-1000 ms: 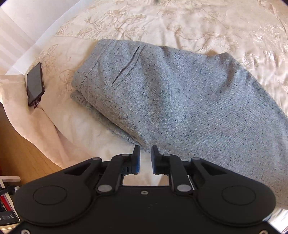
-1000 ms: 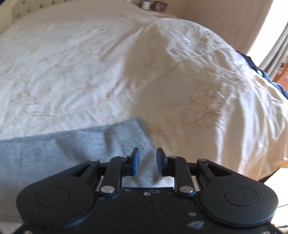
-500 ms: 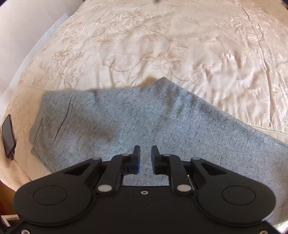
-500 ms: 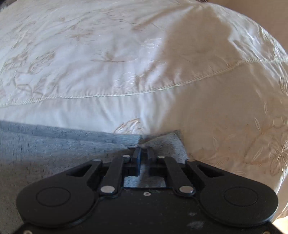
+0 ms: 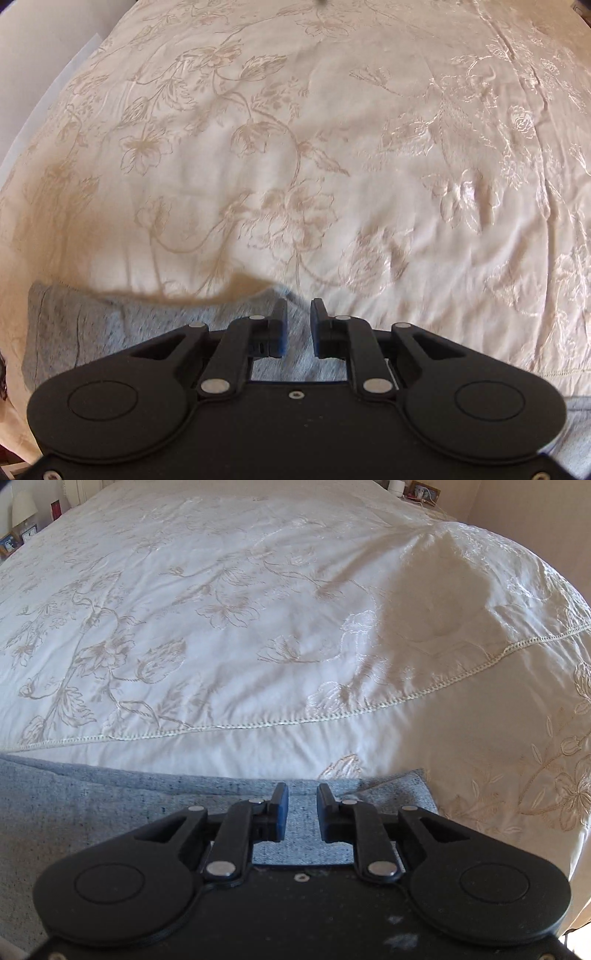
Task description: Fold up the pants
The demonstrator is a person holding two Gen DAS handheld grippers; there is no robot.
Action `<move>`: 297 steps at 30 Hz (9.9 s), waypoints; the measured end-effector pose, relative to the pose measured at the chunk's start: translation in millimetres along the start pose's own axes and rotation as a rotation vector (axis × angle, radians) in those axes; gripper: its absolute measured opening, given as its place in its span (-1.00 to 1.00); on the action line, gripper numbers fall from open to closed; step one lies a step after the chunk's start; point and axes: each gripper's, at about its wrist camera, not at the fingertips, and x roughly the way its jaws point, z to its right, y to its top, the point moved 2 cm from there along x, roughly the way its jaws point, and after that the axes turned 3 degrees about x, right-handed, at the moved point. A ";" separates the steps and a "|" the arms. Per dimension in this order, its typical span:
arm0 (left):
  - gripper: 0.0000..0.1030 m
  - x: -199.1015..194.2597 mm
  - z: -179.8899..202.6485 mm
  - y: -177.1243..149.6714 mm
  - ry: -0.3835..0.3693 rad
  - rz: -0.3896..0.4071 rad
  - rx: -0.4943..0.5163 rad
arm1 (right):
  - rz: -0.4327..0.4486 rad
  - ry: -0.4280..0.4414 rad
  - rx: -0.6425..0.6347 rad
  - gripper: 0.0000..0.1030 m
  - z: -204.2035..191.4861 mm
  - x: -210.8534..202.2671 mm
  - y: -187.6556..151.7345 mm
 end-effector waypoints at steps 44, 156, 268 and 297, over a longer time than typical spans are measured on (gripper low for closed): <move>-0.74 -14.2 -12.5 -15.8 -0.099 0.071 0.071 | -0.072 -0.080 -0.175 -0.64 -47.4 34.9 -14.8; -0.58 -61.8 23.0 -132.4 -0.419 0.085 0.330 | -0.092 0.223 0.210 -0.49 -140.6 -82.7 -96.8; -0.36 -147.5 -204.0 -126.5 -0.283 0.231 0.096 | -0.189 0.409 -0.113 -0.73 -361.4 -124.4 -166.9; -0.37 -117.5 63.2 -157.5 -0.220 0.100 0.193 | 0.004 0.485 0.141 -0.25 -83.6 -112.1 -78.7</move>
